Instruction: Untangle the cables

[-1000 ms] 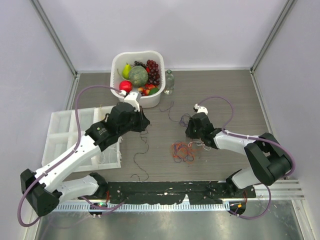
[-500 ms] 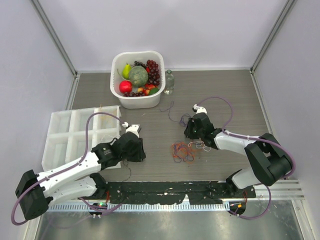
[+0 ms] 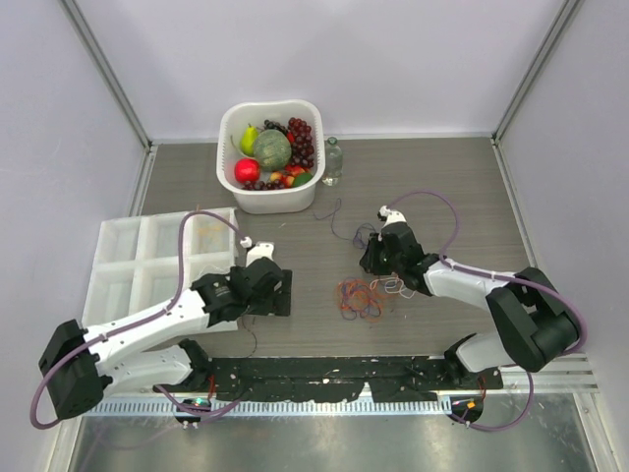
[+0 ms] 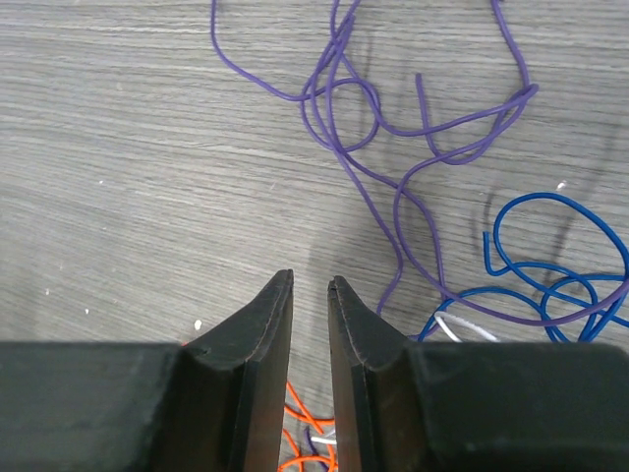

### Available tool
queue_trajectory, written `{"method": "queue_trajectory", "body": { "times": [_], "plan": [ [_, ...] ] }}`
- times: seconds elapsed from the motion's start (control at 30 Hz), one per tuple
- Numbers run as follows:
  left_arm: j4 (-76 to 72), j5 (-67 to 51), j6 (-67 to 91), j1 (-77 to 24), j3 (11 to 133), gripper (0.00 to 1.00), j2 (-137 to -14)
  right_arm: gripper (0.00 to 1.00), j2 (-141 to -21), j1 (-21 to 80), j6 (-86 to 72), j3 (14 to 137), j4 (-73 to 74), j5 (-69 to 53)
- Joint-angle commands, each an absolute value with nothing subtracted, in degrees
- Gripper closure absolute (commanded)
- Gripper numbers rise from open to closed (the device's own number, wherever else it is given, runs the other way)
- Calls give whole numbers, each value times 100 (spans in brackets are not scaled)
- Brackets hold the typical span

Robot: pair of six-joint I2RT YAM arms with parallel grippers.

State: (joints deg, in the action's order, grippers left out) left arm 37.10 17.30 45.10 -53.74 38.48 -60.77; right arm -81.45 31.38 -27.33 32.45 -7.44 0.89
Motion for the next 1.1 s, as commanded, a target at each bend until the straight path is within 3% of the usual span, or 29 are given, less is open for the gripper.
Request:
{"method": "queue_trajectory", "body": {
  "times": [0.0,0.23,0.4,0.73,0.83,0.93,1.07],
  "plan": [
    [3980,2127,4911,-5405,3999,0,-5652,74,-7840,3120,-2436,3472,-572,-167],
    [4806,2171,7289,-5405,4158,0,-4800,74,-7910,3120,-2408,3182,-949,-255],
    [5607,2171,8910,-5405,4070,0,-4860,74,-7867,3120,-2408,3103,-1037,-290],
    [6600,3164,9860,-5405,4851,0,-6590,73,-7805,3111,-2426,2962,-1186,-308],
    [6373,2883,10115,-5405,4834,1,-7030,74,-7761,3103,-2426,2936,-1213,-308],
    [6144,2882,10493,-5405,4633,9,-7338,74,-7743,3103,-2435,2918,-1230,-308],
    [5828,3138,10582,-5405,4491,9,-7707,73,-7726,3102,-2435,2909,-1239,-325]
  ]
}}
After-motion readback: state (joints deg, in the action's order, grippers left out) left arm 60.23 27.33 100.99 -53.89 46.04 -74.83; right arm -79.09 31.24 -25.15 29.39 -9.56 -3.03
